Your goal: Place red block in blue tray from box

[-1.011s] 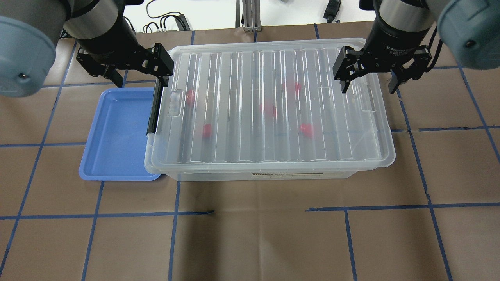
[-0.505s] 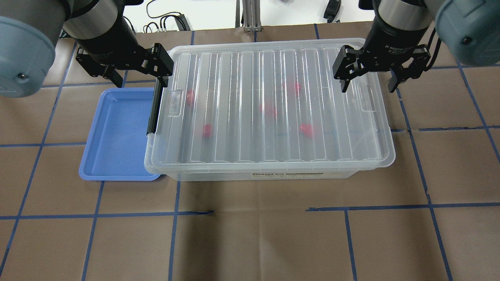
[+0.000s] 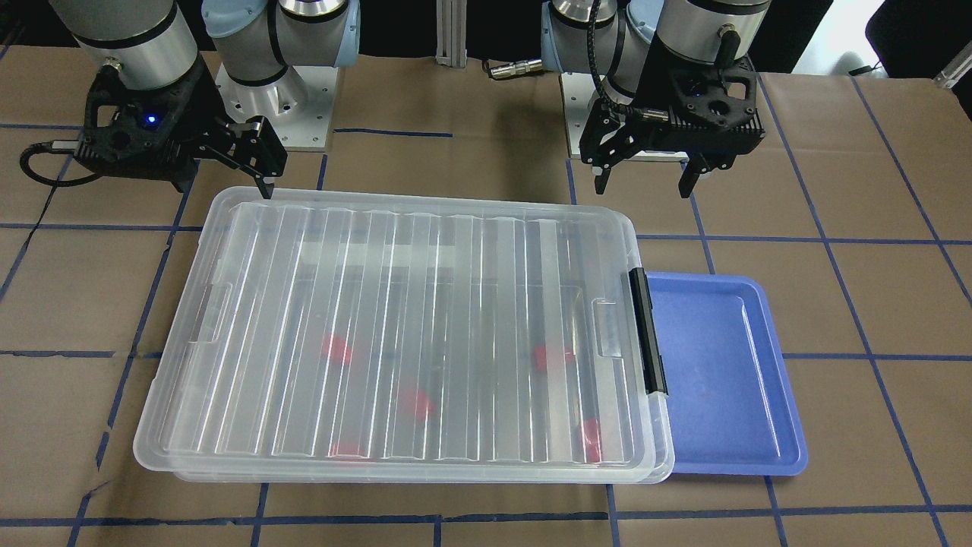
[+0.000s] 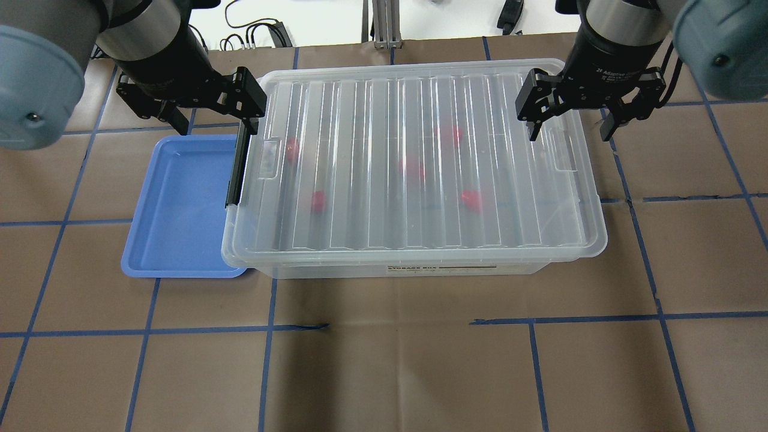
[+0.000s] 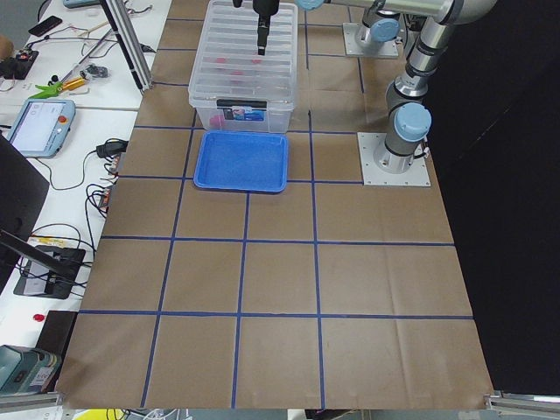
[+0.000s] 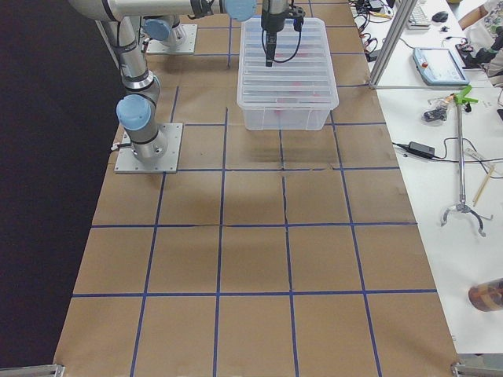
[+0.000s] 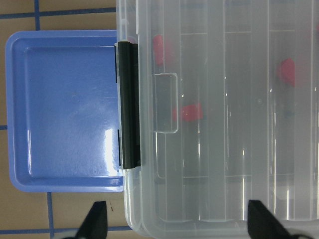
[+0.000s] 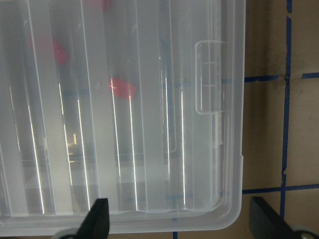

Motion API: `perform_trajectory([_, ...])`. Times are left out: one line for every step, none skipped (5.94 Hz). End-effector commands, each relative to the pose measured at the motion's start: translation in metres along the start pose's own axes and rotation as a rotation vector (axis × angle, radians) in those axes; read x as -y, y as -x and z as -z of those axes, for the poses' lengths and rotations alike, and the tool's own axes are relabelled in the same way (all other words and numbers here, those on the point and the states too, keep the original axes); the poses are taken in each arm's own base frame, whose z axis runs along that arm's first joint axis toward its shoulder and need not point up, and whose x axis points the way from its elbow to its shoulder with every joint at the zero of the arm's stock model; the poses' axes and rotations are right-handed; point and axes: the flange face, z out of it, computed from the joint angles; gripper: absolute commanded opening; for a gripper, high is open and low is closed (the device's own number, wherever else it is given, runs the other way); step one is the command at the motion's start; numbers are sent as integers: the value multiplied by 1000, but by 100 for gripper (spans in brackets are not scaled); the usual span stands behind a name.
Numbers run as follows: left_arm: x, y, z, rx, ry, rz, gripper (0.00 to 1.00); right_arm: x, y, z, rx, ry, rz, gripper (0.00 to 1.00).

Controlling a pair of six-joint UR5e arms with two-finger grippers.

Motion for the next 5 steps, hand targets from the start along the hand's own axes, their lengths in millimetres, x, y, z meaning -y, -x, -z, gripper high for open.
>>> perform_trajectory([0,0,0,0,2,0,99,17,-71,-6,7,26,-60,100])
perform_trajectory([0,0,0,0,2,0,99,23,-98,-10,14,19,-9,100])
perform_trajectory([0,0,0,0,2,0,99,29,-100,-38,19,57,-3,100])
perform_trajectory([0,0,0,0,2,0,99,37,-101,-58,16,28,-2,100])
perform_trajectory([0,0,0,0,2,0,99,38,-100,-87,22,67,-9,100])
